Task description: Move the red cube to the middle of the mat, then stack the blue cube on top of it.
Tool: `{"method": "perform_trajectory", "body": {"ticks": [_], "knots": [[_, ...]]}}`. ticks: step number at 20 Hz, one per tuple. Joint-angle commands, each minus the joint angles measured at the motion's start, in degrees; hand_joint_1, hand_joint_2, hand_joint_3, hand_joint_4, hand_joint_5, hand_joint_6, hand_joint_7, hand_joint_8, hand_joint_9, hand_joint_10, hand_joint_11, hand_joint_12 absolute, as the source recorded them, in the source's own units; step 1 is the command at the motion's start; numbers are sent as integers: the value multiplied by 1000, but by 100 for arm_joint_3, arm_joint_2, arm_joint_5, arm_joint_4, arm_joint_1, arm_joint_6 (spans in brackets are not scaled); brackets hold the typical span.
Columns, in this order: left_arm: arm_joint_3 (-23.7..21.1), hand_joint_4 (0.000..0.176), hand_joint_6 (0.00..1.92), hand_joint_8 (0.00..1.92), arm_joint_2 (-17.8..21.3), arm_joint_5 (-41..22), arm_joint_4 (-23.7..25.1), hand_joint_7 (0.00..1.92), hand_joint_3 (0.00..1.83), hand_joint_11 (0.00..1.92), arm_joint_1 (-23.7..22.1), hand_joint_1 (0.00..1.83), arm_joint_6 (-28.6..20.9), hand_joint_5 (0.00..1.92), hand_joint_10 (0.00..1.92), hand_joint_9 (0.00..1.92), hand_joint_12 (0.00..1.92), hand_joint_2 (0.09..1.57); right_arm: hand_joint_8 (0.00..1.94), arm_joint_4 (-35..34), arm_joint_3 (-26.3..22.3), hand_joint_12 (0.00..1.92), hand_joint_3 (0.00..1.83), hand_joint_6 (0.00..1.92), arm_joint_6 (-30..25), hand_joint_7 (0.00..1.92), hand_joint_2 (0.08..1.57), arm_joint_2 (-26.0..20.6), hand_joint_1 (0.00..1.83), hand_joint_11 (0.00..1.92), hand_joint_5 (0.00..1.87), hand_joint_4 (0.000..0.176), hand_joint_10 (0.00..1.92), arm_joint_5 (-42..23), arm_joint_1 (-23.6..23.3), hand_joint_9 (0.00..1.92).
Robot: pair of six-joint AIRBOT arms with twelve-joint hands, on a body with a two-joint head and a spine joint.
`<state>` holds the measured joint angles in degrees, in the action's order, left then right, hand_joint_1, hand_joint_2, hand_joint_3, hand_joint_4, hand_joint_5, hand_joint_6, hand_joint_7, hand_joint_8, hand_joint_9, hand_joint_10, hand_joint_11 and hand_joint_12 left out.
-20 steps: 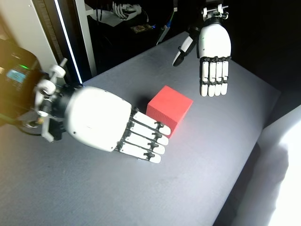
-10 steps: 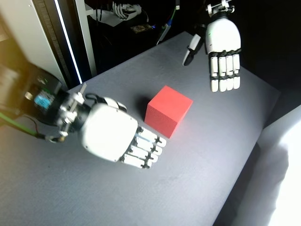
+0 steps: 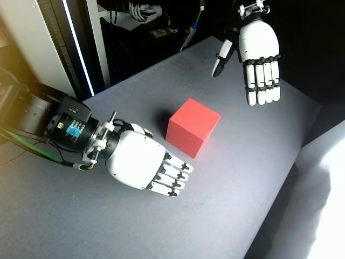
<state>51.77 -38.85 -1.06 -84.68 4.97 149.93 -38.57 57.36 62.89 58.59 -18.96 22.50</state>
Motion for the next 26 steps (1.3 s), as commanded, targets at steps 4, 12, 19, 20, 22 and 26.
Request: {"method": "perform_trajectory", "body": {"ticks": [4,12,19,20,22,26], "knots": [[-68,0,2,4,34,-845,4522,17,1,0,-33,646,-4597,7,0,0,0,888,2,55,33,574,0,2,-34,215,921,62,940,0,184,0,9,-652,76,191],[258,0,3,6,125,-2583,12921,37,4,4,509,602,-12546,23,5,16,2,903,10,55,201,722,0,10,-35,250,911,232,968,0,212,0,16,-774,232,240],[414,0,2,5,125,-3469,14783,33,5,0,524,633,-13756,23,4,13,0,911,1,55,257,680,6,6,-103,230,911,229,1001,0,220,0,5,-797,227,208],[413,0,2,5,125,-3544,14797,37,4,0,530,602,-13755,24,5,18,0,911,7,55,260,754,0,10,-107,255,895,228,1020,0,246,0,14,-797,223,240],[416,0,9,6,127,-3592,14754,16,2,0,564,660,-13755,24,0,0,0,910,3,55,271,672,7,2,-116,266,921,227,1036,0,245,0,9,-798,216,259],[424,0,9,12,160,-3605,14717,47,3,0,648,657,-13755,36,7,23,0,914,16,55,294,779,4,17,-154,390,906,218,1062,0,345,0,19,-802,210,336]]}}
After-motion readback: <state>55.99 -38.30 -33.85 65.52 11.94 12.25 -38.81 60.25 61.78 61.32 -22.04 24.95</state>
